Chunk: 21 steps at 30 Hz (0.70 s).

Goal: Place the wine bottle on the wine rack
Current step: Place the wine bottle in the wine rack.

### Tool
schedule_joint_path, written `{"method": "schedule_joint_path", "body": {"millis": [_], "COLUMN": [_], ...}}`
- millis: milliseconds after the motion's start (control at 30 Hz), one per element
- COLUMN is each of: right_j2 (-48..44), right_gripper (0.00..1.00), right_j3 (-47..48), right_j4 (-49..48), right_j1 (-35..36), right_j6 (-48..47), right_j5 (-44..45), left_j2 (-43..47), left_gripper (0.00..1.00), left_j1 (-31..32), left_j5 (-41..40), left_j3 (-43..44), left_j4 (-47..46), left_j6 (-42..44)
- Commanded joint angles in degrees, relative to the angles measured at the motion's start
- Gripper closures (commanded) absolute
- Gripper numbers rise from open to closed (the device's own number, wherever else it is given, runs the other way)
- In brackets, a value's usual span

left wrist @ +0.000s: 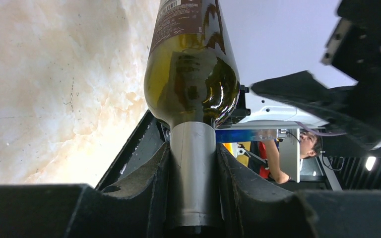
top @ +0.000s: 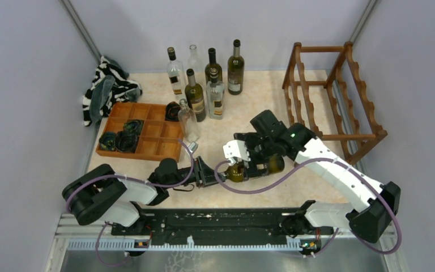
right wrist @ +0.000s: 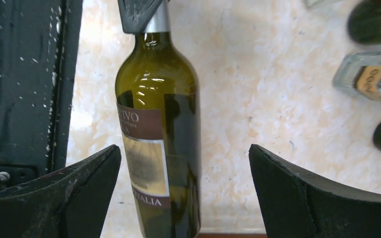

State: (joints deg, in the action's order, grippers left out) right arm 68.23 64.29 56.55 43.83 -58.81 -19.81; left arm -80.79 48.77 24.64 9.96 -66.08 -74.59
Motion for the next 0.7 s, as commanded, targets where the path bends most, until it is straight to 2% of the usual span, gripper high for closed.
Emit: {"method": "schedule_joint_path", "body": {"millis": [0,133,333,400,467,567,667], "right_j2": [-2.7,-3.2,-0.5,1.1,3.0,6.1,8.0], "right_gripper": [0.02,0.02,0.03,0.05,0.06,0.07,0.07], "right_j3": [9.7,15.0,23.2,25.3,26.8,27.9,26.4], "right_j4": [7.9,5.9,-3.8,-6.9,-8.5,-8.5,-9.7], "right_j1": [-5.4,-14.0,-34.1,-39.9,-43.0,-45.2,-46.5], "right_j6": [-1.0,5.3,27.7,34.8,38.9,40.7,41.0], "right_j5": [-11.5,-16.2,-15.9,-11.7,-3.0,7.0,10.9], "left_j2": [0.7,-1.3,-4.7,-5.3,-5.8,-6.2,-6.4], "left_gripper": [1.00,1.00,1.00,1.00,1.00,1.00,1.00], "left_j1": [0.3,0.5,0.7,0.8,0.9,1.1,1.2], "left_j5": [-1.3,-1.4,-1.7,-1.8,-2.0,-2.3,-2.8], "left_j3": [0.6,1.8,3.5,4.0,4.5,5.0,5.4], "left_j4": [-11.7,-14.1,-18.1,-18.5,-18.6,-18.6,-18.4], "left_j6": [-0.8,-1.0,-1.4,-1.0,-0.6,-0.1,0.5]}}
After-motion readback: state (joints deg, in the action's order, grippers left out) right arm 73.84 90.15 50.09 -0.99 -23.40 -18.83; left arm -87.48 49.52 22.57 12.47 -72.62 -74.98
